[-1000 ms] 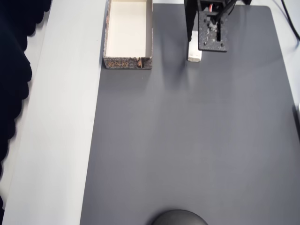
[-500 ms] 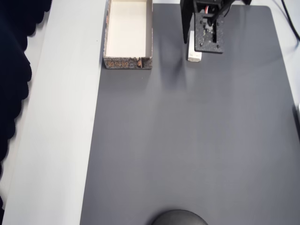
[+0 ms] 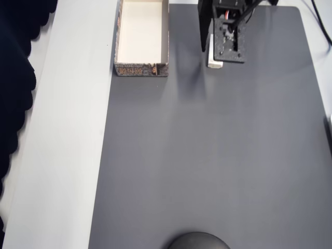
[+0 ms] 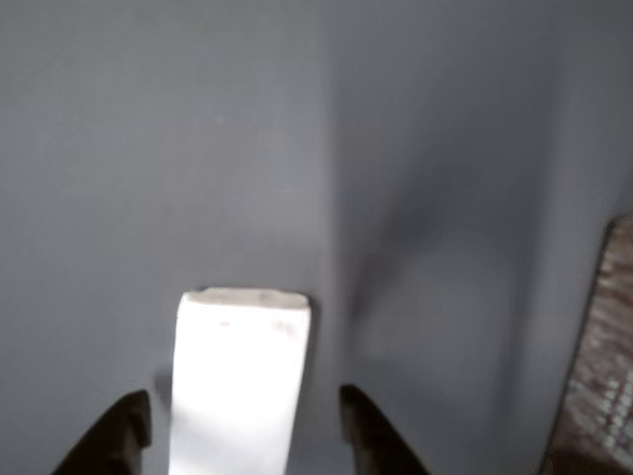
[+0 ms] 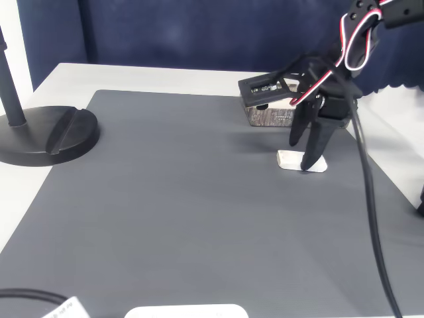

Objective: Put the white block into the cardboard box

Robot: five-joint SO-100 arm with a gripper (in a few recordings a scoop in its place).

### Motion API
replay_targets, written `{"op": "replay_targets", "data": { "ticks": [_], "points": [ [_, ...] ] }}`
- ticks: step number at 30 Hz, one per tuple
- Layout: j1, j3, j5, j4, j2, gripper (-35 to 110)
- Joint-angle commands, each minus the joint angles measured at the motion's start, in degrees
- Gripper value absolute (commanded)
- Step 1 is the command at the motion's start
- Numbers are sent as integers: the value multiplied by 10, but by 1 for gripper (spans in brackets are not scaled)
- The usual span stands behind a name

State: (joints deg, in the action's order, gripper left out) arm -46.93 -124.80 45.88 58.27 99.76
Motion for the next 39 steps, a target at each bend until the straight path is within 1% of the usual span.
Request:
{"op": "replay_targets", "data": {
  "ticks": [1, 12, 27, 30, 35, 39],
  "points": [
    [4, 18, 3, -14, 0, 28],
    [3, -11, 4, -44, -1, 28],
    [3, -31, 4, -46, -5, 27],
    [6, -36, 3, -46, -5, 22],
    [9, -40, -7, -26, -5, 7],
    [9, -40, -27, -14, -4, 1]
  ]
}}
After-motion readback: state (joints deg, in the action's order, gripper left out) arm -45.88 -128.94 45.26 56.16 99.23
